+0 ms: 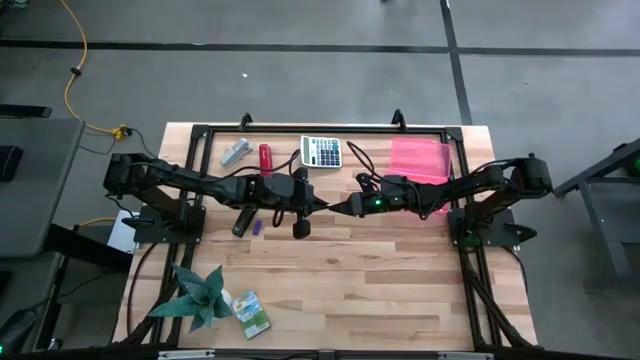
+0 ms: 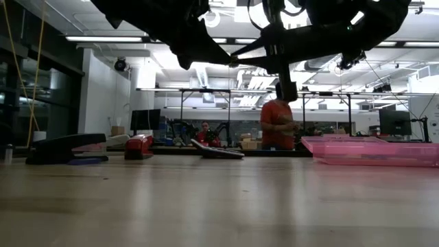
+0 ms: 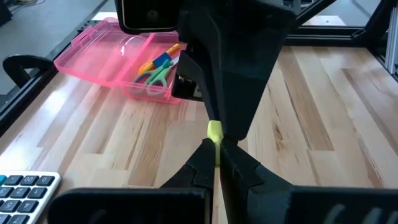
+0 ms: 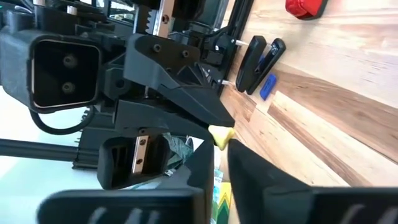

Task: Pack school essentials
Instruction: Put the yellow eraser into the pink supply box

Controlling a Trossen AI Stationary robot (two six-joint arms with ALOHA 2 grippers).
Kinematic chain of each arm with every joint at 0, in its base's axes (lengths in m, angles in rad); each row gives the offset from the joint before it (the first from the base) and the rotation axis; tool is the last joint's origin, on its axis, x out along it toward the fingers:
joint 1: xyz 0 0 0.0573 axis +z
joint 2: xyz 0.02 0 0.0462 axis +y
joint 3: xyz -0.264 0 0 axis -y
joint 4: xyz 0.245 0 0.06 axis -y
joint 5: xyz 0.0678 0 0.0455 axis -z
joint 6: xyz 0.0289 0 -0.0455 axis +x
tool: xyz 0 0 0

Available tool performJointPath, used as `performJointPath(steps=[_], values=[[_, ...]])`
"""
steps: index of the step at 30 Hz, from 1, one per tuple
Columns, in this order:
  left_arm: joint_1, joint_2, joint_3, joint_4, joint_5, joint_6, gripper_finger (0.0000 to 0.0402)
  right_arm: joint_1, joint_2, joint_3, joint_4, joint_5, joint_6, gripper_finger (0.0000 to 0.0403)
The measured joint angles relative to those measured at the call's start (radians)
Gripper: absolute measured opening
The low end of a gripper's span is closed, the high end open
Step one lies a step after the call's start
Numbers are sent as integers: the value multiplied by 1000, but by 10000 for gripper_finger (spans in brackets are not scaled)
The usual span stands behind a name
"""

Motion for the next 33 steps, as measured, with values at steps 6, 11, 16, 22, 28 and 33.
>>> performJointPath(steps=[6,11,16,22,28,33], values=[[1,0,0,-4,11,2,0,0,0,0,-2,14,0,7],[1,0,0,-6,37,0,6,1,0,0,-1,13,-8,2],[8,-30,0,-25,48,-8,44,0,-2,1,16,12,-22,1],[50,-124,0,-148,111,-34,110,-40,-9,1,7,-11,-50,1],[74,-235,-1,-259,176,-71,149,-95,-64,1,-29,-73,-145,1],[64,-339,-65,-203,163,-151,152,-126,-130,1,-128,-99,-251,0]])
